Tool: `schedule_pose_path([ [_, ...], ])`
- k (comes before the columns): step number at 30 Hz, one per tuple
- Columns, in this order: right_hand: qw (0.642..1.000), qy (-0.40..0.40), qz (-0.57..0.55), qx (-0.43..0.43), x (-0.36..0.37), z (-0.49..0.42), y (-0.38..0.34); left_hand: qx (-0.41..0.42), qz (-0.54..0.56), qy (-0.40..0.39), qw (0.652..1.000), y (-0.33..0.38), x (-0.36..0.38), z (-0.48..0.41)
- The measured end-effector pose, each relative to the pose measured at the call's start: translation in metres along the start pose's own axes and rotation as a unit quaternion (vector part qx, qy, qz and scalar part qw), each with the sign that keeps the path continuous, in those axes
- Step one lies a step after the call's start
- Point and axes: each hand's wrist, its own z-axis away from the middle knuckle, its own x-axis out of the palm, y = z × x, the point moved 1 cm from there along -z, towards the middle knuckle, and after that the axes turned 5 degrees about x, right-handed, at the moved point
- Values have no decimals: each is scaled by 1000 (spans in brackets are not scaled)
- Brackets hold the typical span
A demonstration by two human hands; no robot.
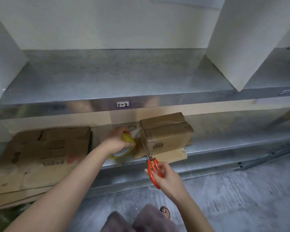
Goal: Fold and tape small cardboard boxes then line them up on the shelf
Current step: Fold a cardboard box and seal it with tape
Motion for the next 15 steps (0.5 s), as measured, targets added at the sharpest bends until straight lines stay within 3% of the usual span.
schedule_pose_path([
  [7,994,-80,-60,42,0,-15,-22,32,-11,-12,999,-3,-11,-10],
  [15,987,-95,-117,58,7,-32,-31,53,-12,-15,998,-6,-15,-15],
])
